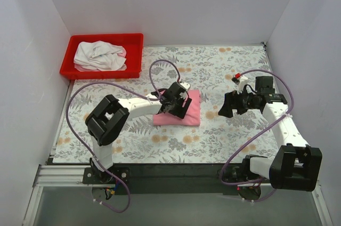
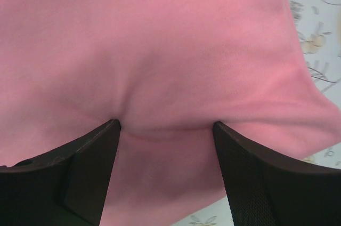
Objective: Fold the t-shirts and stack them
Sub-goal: Neatly place the folded tshirt to the corner
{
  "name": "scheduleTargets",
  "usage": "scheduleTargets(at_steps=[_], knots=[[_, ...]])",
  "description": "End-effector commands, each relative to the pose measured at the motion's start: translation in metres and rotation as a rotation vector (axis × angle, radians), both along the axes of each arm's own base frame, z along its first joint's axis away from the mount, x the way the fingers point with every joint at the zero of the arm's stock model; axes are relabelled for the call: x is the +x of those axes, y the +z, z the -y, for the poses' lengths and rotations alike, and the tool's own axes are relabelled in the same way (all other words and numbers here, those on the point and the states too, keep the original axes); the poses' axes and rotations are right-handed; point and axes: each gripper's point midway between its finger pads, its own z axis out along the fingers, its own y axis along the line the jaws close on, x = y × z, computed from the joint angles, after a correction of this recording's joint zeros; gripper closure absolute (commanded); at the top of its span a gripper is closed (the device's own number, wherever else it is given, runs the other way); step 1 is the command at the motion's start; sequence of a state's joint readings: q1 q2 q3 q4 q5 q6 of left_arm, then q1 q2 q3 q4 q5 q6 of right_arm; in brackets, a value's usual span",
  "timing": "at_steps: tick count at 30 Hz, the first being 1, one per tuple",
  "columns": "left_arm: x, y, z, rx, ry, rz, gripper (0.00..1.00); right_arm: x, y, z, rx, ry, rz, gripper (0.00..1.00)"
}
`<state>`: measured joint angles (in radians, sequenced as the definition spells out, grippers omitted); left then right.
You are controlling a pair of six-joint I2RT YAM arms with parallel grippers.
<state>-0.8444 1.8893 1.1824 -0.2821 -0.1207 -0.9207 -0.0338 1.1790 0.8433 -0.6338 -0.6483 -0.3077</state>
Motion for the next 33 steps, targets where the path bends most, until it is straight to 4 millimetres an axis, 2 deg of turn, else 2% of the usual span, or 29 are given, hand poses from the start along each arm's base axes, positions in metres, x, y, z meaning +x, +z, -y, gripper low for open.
scheduleTargets(at_steps=[1,2,4,5,6,9,10,12,13,15,16,17,18,19,21,22,23,24,25,26,30,33], knots=[[-0.01,-0.042,-0.101,0.23,0.044,-0.2,0.29,0.012,0.009,0.005,-0.03,0.015,0.044,0.02],[-0.008,-0.038,-0.112,0.219,0.055,-0.222,0.29,0.013,0.009,0.006,-0.035,0.017,0.047,0.02],[-0.007,-0.037,-0.147,0.206,0.083,-0.291,0.29,0.018,0.01,0.009,-0.058,0.018,0.063,0.02],[-0.006,-0.028,-0.152,0.165,0.087,-0.304,0.29,0.019,0.01,0.01,-0.065,0.016,0.062,0.02],[-0.005,-0.025,-0.166,0.136,0.113,-0.33,0.3,0.02,0.009,0.012,-0.075,0.015,0.06,0.02],[-0.012,-0.011,-0.19,0.148,0.086,-0.329,0.29,0.024,0.01,0.014,-0.085,0.018,0.06,0.02],[-0.019,-0.008,-0.204,0.139,0.1,-0.337,0.28,0.024,0.01,0.015,-0.092,0.02,0.061,0.02],[-0.028,-0.008,-0.223,0.137,0.067,-0.36,0.28,0.027,0.011,0.015,-0.096,0.021,0.064,0.01],[-0.038,-0.009,-0.24,0.107,0.094,-0.404,0.28,0.027,0.012,0.016,-0.099,0.02,0.063,0.02],[-0.043,-0.01,-0.263,0.098,0.055,-0.409,0.27,0.028,0.013,0.016,-0.098,0.021,0.063,0.02],[-0.045,-0.008,-0.286,0.091,0.099,-0.419,0.27,0.029,0.014,0.016,-0.097,0.022,0.069,0.02],[-0.047,-0.009,-0.296,0.106,0.042,-0.406,0.27,0.029,0.014,0.016,-0.1,0.025,0.07,0.02],[-0.045,-0.009,-0.321,0.099,0.098,-0.404,0.27,0.029,0.014,0.016,-0.102,0.024,0.069,0.02],[-0.05,-0.012,-0.331,0.102,0.091,-0.43,0.27,0.028,0.014,0.016,-0.102,0.025,0.066,0.02],[-0.045,-0.009,-0.352,0.116,0.073,-0.419,0.27,0.028,0.013,0.016,-0.1,0.025,0.063,0.02],[-0.044,-0.013,-0.368,0.11,0.115,-0.437,0.27,0.028,0.012,0.016,-0.099,0.027,0.061,0.02],[-0.042,-0.013,-0.375,0.104,0.116,-0.438,0.27,0.028,0.012,0.016,-0.099,0.027,0.062,0.01],[-0.031,-0.009,-0.39,0.116,0.114,-0.407,0.28,0.029,0.012,0.016,-0.102,0.028,0.062,0.02],[-0.027,-0.013,-0.397,0.115,0.114,-0.409,0.28,0.028,0.011,0.016,-0.103,0.029,0.06,0.02],[-0.017,-0.01,-0.405,0.126,0.109,-0.38,0.28,0.028,0.01,0.016,-0.105,0.031,0.062,0.02],[-0.006,-0.019,-0.429,0.158,0.071,-0.367,0.28,0.027,0.007,0.019,-0.126,0.031,0.062,0.02],[-0.006,-0.033,-0.445,0.185,0.052,-0.396,0.28,0.026,0.008,0.021,-0.136,0.032,0.066,0.01]])
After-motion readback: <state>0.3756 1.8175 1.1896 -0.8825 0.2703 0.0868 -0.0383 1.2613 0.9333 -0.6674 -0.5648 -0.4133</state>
